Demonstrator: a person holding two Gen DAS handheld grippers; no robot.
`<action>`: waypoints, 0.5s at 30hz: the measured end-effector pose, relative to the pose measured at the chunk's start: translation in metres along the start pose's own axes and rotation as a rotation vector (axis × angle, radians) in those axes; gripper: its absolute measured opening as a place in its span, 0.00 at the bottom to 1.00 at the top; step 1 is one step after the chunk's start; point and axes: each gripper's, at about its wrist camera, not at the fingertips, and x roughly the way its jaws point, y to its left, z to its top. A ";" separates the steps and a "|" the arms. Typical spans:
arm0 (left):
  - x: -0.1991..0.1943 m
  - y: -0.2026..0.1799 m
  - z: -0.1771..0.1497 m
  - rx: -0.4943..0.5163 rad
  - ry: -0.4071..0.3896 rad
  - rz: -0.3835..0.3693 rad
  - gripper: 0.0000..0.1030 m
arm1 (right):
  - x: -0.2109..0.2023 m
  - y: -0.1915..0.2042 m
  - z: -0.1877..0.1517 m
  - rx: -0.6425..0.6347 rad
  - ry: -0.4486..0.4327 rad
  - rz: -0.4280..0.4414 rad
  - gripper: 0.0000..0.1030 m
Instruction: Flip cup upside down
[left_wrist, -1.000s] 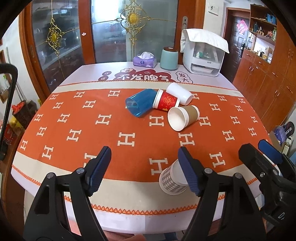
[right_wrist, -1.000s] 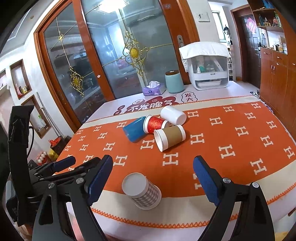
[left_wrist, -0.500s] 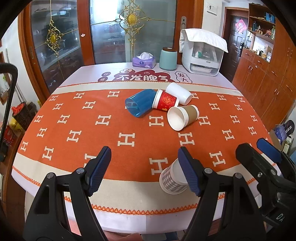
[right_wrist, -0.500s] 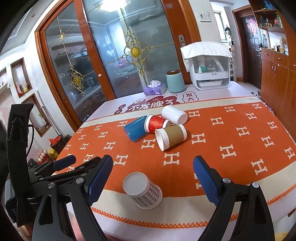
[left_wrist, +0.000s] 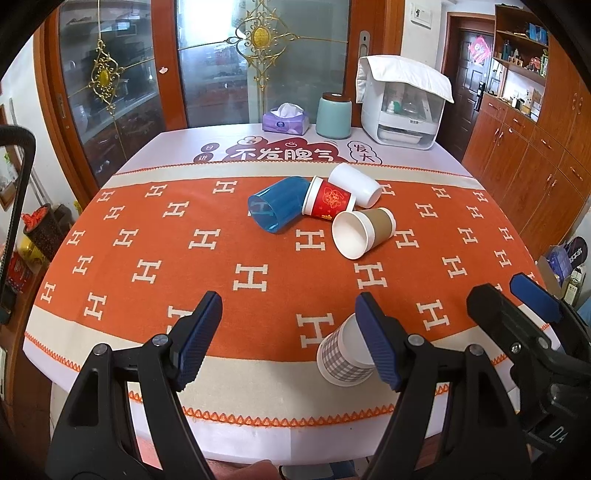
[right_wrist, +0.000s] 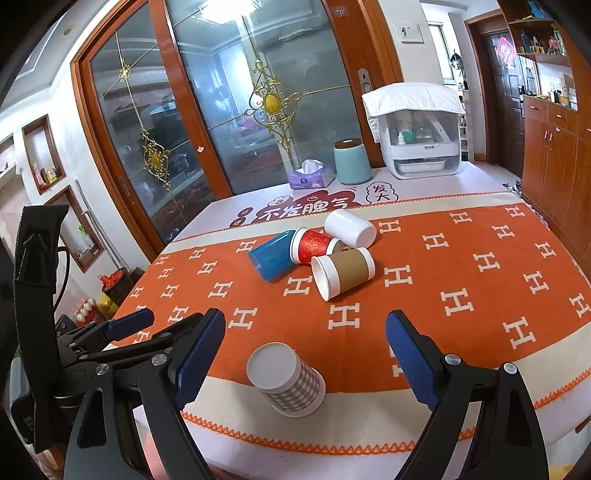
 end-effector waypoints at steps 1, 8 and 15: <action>0.000 0.000 0.000 0.000 0.000 0.000 0.70 | 0.000 0.000 0.000 0.001 0.001 0.001 0.87; 0.001 -0.001 -0.001 0.002 0.005 0.000 0.70 | 0.001 -0.001 -0.001 0.001 0.004 0.001 0.87; 0.002 -0.001 -0.001 0.003 0.007 0.000 0.70 | 0.002 -0.001 -0.001 0.002 0.006 0.001 0.87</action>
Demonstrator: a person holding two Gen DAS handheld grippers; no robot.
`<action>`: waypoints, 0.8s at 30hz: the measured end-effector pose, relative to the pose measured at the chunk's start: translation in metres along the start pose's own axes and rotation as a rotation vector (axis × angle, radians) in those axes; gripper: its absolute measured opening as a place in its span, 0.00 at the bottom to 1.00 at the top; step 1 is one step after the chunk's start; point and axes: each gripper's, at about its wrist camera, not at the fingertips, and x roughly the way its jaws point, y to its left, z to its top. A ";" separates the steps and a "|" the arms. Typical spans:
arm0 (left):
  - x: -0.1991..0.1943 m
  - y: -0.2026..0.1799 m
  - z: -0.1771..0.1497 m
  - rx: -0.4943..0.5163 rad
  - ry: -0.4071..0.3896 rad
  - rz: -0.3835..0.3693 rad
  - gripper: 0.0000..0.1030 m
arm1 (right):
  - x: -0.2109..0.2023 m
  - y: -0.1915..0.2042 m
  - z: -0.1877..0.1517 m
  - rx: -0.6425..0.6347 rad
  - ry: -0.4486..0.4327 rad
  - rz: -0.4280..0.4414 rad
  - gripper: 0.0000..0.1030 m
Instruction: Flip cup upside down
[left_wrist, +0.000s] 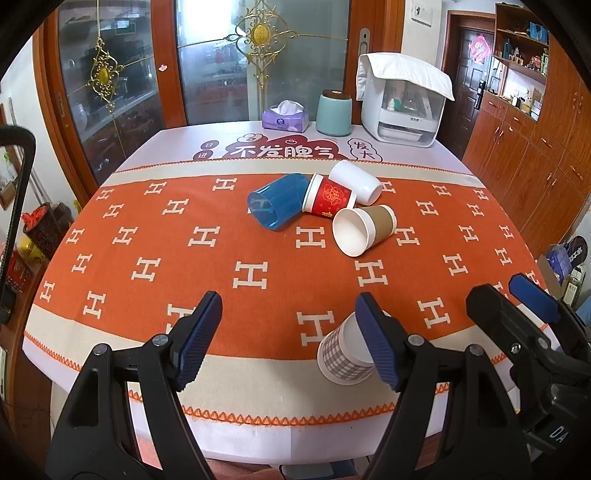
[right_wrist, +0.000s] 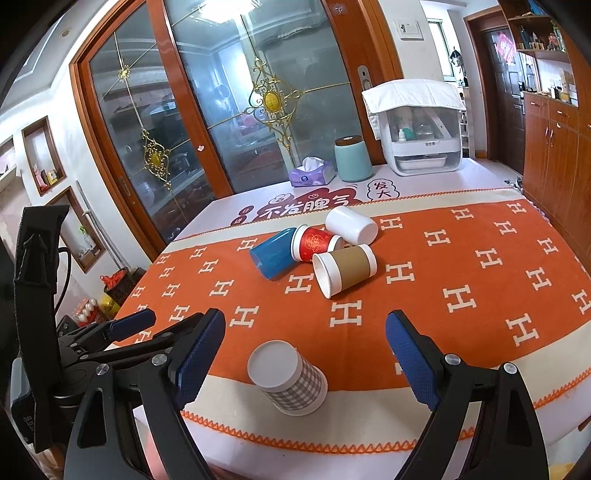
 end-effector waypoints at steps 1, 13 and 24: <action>0.000 0.000 -0.001 0.001 0.001 0.000 0.70 | 0.000 0.000 0.000 0.001 0.001 0.001 0.87; 0.001 -0.002 -0.003 0.000 0.003 -0.001 0.70 | 0.001 0.001 -0.001 0.001 0.001 0.001 0.87; 0.002 0.000 -0.002 -0.001 0.006 0.000 0.70 | 0.002 0.002 -0.002 0.001 0.004 0.001 0.87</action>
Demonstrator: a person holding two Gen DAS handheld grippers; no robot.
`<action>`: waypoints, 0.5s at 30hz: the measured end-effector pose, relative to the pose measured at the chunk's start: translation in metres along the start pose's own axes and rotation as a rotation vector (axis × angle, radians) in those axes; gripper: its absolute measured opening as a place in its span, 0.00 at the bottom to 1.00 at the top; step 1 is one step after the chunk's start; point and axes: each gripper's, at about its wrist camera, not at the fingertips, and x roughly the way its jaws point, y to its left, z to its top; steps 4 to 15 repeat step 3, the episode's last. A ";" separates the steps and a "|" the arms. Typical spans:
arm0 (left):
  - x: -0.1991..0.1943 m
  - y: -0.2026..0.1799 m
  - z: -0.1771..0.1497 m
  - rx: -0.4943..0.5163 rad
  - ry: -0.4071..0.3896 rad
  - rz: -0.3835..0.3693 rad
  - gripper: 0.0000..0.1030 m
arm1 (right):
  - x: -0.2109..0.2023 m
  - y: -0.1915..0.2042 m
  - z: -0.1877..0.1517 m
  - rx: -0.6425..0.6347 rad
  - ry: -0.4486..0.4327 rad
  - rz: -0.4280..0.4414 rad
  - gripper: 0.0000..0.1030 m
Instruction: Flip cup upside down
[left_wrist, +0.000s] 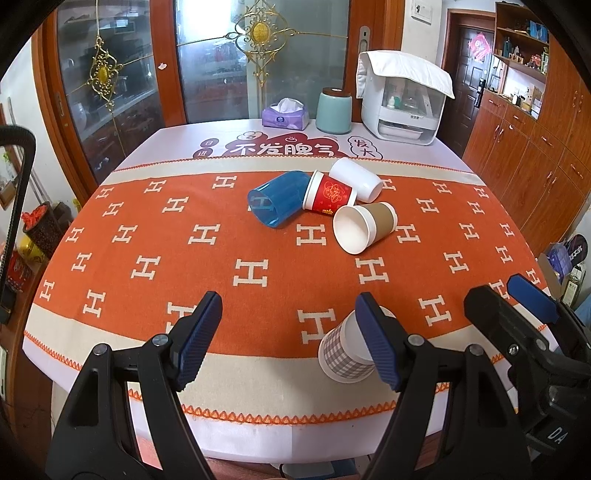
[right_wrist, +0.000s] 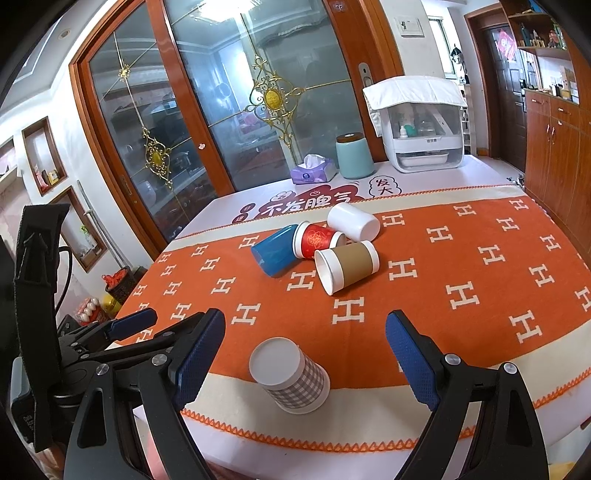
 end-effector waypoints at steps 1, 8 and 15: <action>0.000 -0.001 -0.001 0.000 0.001 0.000 0.70 | 0.001 0.001 -0.002 0.001 0.001 0.000 0.87; 0.000 0.000 0.000 0.001 0.000 0.001 0.70 | 0.002 0.002 -0.005 0.003 0.005 0.001 0.87; 0.000 0.000 0.000 0.001 0.000 0.001 0.70 | 0.002 0.002 -0.005 0.003 0.005 0.001 0.87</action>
